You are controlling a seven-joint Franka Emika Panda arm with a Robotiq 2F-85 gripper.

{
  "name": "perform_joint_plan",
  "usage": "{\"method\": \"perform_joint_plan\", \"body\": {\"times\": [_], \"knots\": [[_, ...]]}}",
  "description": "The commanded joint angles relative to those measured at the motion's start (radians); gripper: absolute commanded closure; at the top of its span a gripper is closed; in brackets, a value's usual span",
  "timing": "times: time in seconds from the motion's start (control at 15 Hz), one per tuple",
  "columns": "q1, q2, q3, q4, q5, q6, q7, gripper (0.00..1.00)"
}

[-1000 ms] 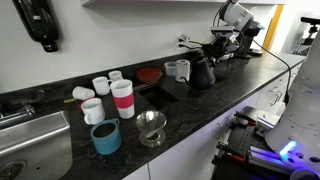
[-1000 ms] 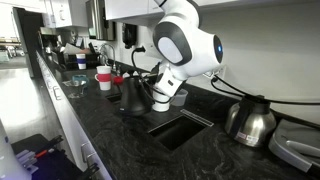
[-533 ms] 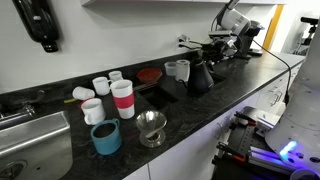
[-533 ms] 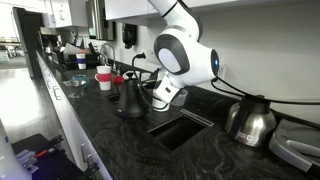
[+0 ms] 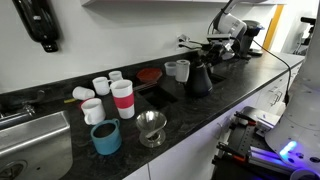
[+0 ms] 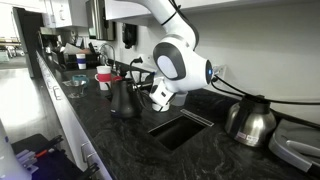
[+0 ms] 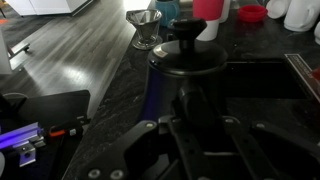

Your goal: Twist the teapot ninety degrees.

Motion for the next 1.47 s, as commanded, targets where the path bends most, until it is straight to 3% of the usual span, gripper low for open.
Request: {"method": "perform_joint_plan", "body": {"times": [0.0,0.4,0.53,0.6,0.67,1.4], "knots": [[0.0,-0.001,-0.005,0.005,-0.028,-0.049,-0.021,0.42],[-0.005,-0.019,-0.018,0.004,-0.085,-0.083,-0.034,0.02],[-0.003,-0.054,-0.039,-0.012,-0.169,-0.059,-0.062,0.0],[-0.001,-0.014,-0.028,0.004,-0.115,-0.064,-0.036,0.05],[-0.004,-0.024,-0.036,0.004,-0.143,-0.063,-0.046,0.0],[-0.003,-0.037,-0.04,0.001,-0.156,-0.063,-0.049,0.0]]}}
